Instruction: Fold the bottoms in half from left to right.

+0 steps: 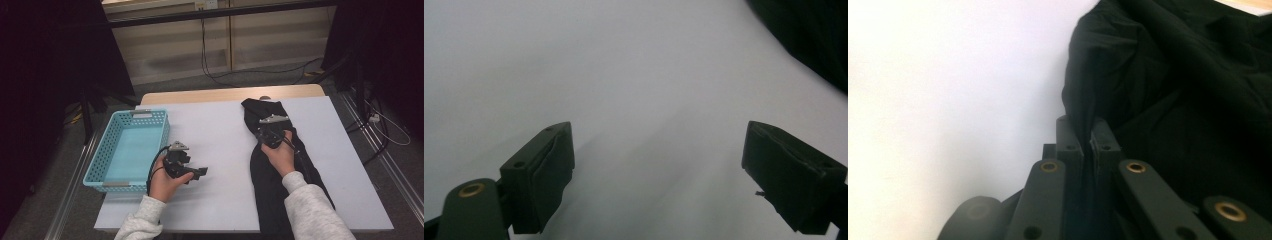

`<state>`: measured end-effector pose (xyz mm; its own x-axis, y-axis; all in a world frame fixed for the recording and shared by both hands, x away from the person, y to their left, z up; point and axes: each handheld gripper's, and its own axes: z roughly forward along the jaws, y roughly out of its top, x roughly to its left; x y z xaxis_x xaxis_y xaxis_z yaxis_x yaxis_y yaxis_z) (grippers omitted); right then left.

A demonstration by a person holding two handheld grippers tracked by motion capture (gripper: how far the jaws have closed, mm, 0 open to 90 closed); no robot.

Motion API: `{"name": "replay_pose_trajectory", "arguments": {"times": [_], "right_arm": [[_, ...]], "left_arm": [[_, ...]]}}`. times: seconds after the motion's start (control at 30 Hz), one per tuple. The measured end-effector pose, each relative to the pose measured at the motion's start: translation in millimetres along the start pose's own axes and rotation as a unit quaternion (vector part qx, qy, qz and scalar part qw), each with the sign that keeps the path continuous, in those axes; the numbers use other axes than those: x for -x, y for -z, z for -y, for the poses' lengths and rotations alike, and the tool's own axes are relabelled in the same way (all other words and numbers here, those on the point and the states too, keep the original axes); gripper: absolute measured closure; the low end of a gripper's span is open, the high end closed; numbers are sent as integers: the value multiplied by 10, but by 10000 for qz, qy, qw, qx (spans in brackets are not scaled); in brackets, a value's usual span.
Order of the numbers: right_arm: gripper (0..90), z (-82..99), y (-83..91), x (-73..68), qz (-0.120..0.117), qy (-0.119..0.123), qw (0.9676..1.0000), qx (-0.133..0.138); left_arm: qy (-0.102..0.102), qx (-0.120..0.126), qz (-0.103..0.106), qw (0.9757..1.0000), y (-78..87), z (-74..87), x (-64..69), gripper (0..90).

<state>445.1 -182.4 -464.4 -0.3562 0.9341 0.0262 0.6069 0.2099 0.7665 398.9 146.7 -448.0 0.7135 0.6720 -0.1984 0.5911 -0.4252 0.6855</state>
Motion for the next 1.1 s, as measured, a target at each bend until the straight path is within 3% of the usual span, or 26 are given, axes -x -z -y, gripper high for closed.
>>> {"name": "replay_pose_trajectory", "arguments": {"times": [0.2, 0.47, 0.73, 0.97, 1.1], "right_arm": [[863, -25, 17, -181, -274, 261, 9993, -40], [862, -72, 21, -473, -718, 580, 9957, -31], [862, -72, 5, -754, -1092, 814, 9907, -37], [861, -62, -3, -904, -1348, 931, 9865, -81], [860, -54, -18, -988, -1567, 1012, 9824, -105]], "left_arm": [[18, -19, -12, 10000, 15, -1, -16, 138], [74, 32, -60, 9999, 30, 0, -32, 138], [90, 48, -74, 9999, 39, -1, -36, 138], [99, 47, -73, 9999, 49, -3, -46, 138], [110, 56, -78, 9999, 54, -5, -48, 138]]}}
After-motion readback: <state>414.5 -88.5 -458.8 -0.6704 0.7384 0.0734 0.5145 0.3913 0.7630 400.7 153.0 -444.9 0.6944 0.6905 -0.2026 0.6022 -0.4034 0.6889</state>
